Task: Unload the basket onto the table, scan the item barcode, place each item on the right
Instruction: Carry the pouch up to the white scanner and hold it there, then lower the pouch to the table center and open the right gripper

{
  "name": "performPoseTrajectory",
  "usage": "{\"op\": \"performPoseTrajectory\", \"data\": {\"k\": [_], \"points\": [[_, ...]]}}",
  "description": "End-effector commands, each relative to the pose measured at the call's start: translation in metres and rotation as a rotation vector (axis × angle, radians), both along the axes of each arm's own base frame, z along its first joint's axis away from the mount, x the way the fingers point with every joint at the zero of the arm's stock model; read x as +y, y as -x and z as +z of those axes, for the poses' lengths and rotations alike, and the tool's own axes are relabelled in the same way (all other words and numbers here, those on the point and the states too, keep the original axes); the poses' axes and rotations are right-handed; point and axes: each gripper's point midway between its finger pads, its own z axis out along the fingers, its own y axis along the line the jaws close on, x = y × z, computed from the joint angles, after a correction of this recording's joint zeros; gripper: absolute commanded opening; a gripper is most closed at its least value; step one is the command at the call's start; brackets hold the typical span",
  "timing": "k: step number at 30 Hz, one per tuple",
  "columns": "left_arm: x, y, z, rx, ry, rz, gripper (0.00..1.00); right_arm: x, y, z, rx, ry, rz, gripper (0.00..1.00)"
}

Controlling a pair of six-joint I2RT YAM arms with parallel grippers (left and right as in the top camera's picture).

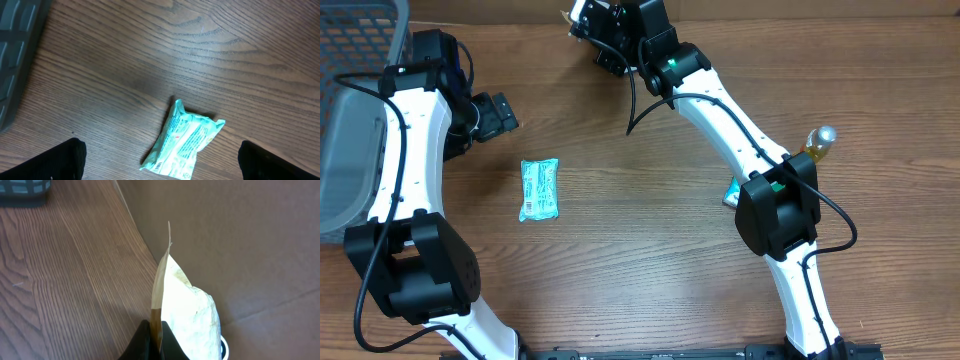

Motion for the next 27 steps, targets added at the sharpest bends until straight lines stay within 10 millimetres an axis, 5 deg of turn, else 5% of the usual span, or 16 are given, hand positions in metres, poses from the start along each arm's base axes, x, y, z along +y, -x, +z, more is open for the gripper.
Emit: {"op": "performPoseTrajectory", "data": {"k": [1,9,14,20,27], "points": [[-0.001,0.0,-0.002,0.005,-0.005,0.002,1.0,0.004,0.007,0.038,-0.03,-0.06,-0.001,0.04],[-0.001,0.0,-0.002,0.005,-0.005,0.002,0.99,-0.018,0.025,0.096,0.024,-0.165,-0.067,0.04],[-0.001,0.0,-0.002,0.005,-0.004,0.002,0.99,-0.04,0.048,0.112,0.153,-0.195,-0.128,0.04],[-0.001,0.0,-0.002,0.005,-0.004,0.002,0.99,-0.072,0.083,0.084,0.465,-0.19,-0.239,0.04],[-0.001,0.0,-0.002,0.005,-0.005,0.002,1.0,-0.1,0.162,0.022,0.975,-0.1,-0.231,0.04]]}}
